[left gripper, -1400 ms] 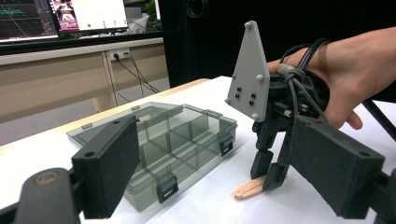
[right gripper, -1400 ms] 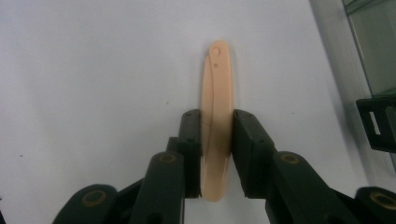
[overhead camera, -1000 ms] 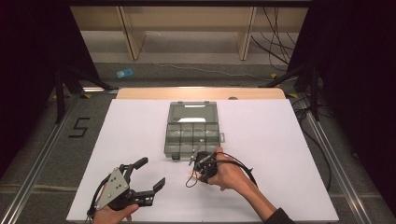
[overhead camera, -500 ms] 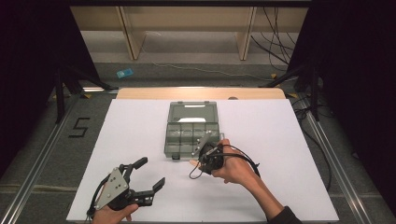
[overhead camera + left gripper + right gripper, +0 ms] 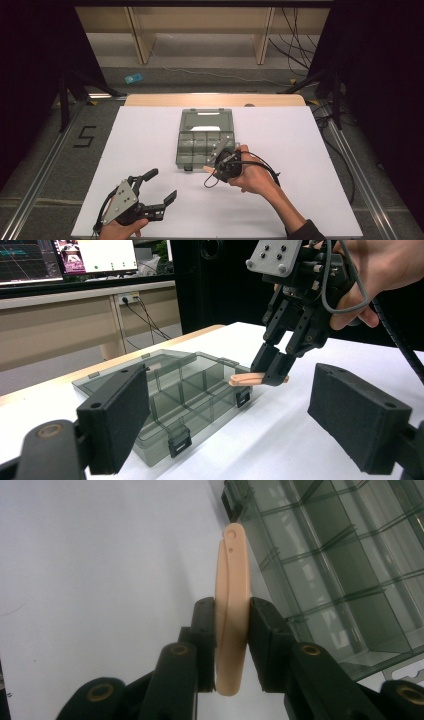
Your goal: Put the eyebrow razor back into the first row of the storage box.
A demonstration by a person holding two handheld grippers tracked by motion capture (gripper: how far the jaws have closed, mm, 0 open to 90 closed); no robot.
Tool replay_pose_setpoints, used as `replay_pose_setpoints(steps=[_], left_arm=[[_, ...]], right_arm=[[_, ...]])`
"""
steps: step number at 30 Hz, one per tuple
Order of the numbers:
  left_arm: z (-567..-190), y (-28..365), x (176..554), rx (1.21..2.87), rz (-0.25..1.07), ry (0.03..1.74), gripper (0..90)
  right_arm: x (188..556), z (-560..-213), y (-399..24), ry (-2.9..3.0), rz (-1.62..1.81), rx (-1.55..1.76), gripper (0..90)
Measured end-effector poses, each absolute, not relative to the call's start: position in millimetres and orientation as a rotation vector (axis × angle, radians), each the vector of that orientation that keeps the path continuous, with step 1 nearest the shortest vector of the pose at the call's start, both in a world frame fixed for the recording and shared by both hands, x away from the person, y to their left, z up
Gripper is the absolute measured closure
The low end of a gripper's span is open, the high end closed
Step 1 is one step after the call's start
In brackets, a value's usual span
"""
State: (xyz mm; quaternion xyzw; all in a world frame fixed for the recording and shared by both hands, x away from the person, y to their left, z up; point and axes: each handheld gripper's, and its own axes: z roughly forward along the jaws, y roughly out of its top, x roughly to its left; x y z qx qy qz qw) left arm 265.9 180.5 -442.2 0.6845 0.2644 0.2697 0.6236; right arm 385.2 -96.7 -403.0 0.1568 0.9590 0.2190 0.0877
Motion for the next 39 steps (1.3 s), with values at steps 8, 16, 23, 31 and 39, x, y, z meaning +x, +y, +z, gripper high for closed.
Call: replay_pose_setpoints(steps=[8, 16, 23, 31, 39], left_arm=[[-442.4, 180.7, 265.9, 1.574, 0.621, 0.609, 15.9], [-442.5, 180.7, 265.9, 1.575, 0.622, 0.609, 15.9], [-442.6, 180.6, 265.9, 1.575, 0.622, 0.608, 15.9], [-442.6, 180.7, 265.9, 1.574, 0.621, 0.61, 15.9], [-442.4, 180.8, 265.9, 1.573, 0.622, 0.61, 15.9]], right_arm=[[387.2, -397.0, -99.8, 2.816, 0.662, 0.462, 74.1], [392.0, -393.9, -98.8, 2.802, 0.667, 0.448, 74.1], [400.1, -389.5, -96.5, 2.779, 0.683, 0.442, 74.1], [411.9, -387.4, -94.8, 2.751, 0.686, 0.453, 74.1], [428.0, -388.4, -96.6, 2.716, 0.687, 0.466, 74.2]])
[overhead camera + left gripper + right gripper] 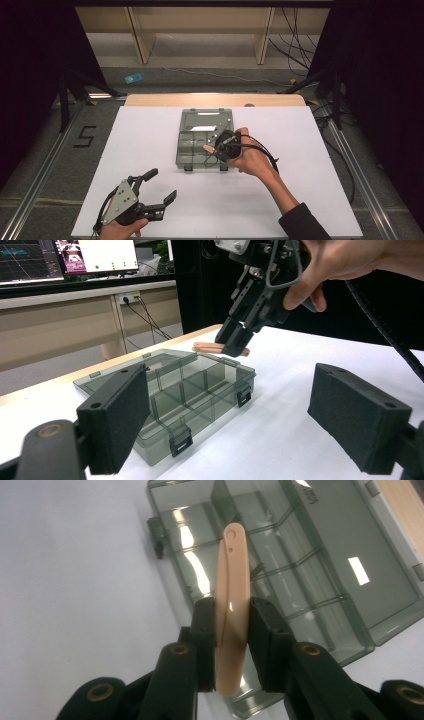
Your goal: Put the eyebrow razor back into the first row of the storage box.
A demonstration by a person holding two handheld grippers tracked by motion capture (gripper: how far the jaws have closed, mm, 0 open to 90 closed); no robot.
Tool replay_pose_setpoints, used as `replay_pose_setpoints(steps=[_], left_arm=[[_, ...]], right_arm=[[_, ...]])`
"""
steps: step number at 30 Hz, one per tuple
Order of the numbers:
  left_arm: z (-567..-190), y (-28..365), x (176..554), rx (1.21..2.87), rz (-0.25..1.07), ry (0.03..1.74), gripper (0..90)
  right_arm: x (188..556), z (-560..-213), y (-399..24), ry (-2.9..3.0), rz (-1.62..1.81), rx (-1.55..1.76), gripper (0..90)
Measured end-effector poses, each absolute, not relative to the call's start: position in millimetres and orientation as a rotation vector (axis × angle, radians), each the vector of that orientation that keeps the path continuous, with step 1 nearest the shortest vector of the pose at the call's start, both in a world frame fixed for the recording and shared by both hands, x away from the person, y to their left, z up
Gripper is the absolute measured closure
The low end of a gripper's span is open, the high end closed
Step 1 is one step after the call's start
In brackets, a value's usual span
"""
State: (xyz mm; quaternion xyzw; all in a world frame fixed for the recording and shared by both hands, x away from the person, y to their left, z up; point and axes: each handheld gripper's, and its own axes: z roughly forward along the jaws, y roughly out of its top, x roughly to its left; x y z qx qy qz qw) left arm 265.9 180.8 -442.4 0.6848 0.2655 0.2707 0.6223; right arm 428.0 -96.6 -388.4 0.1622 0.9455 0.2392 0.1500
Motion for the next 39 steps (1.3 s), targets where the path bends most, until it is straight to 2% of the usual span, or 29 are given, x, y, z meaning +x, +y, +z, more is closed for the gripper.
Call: replay_pose_setpoints(steps=[39], left_arm=[[-442.6, 180.7, 266.2, 1.575, 0.62, 0.608, 15.9]], right_arm=[[478.4, -392.8, -82.2, 2.68, 0.662, 0.475, 74.1]])
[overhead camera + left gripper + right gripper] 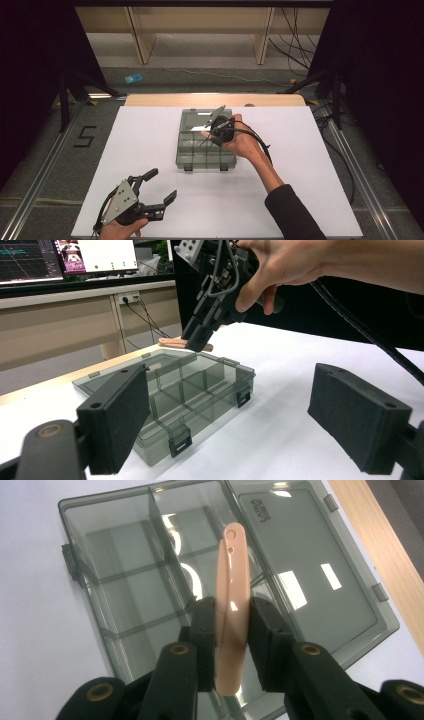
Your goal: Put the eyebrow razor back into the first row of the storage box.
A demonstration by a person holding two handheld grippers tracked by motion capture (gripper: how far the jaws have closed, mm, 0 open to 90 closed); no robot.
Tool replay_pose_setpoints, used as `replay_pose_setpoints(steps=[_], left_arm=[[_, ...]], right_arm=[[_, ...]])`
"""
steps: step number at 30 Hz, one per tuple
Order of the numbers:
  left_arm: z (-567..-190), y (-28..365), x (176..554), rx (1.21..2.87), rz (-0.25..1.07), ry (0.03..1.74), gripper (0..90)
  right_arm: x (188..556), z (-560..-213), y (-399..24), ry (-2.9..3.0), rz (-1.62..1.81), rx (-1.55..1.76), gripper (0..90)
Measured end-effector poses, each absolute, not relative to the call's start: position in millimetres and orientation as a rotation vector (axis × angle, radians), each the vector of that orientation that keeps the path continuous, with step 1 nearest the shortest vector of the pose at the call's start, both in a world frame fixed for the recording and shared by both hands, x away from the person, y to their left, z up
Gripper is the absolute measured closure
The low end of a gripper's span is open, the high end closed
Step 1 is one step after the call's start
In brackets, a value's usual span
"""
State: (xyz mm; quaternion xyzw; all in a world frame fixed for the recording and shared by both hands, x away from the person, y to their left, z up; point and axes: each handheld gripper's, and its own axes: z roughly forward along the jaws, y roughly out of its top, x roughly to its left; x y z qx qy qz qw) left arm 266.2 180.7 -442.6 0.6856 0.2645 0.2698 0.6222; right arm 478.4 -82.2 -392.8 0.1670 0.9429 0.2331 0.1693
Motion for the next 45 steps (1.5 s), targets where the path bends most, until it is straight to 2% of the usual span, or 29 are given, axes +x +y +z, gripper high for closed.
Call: replay_pose_setpoints(steps=[45], left_arm=[[-442.3, 180.8, 266.0, 1.57, 0.617, 0.607, 15.9]], right_arm=[[508.9, -419.0, -73.9, 2.749, 0.52, 0.46, 74.1]])
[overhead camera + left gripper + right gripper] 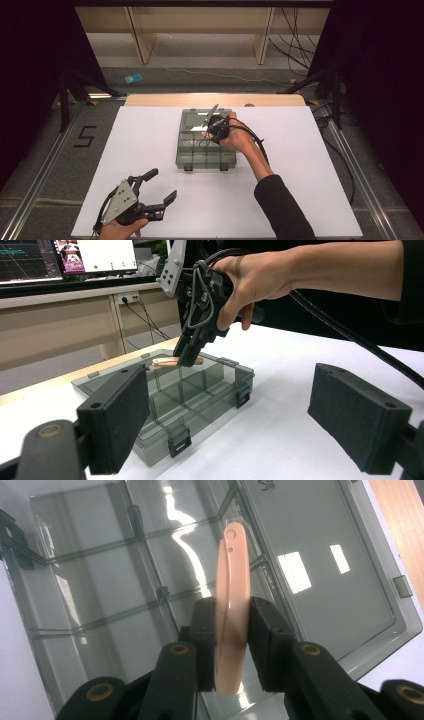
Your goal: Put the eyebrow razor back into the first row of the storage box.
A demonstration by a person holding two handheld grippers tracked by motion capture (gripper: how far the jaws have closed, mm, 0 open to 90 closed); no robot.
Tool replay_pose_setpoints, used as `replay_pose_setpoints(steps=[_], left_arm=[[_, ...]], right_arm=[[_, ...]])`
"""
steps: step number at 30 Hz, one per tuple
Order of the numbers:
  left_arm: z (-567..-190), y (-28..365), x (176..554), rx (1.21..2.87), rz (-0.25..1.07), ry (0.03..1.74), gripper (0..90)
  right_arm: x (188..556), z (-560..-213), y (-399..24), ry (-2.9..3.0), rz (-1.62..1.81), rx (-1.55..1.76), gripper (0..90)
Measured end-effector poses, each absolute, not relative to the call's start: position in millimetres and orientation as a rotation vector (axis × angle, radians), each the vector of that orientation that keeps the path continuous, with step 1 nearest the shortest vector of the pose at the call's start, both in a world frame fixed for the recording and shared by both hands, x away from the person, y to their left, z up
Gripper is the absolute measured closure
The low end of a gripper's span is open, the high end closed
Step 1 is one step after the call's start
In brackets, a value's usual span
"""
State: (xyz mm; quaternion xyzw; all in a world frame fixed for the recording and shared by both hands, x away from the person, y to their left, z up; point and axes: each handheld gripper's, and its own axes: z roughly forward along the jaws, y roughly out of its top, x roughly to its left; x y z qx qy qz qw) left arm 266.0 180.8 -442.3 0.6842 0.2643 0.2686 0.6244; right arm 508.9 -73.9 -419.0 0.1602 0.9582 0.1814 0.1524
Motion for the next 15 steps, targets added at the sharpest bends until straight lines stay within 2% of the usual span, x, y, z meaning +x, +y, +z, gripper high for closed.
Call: replay_pose_setpoints(steps=[11, 15], left_arm=[[-442.4, 180.6, 266.0, 1.572, 0.617, 0.605, 15.9], [-442.4, 180.8, 266.0, 1.57, 0.616, 0.607, 15.9]], right_arm=[[510.6, -424.1, -73.0, 2.765, 0.498, 0.453, 73.6], [510.6, -425.0, -71.8, 2.766, 0.504, 0.458, 68.2]])
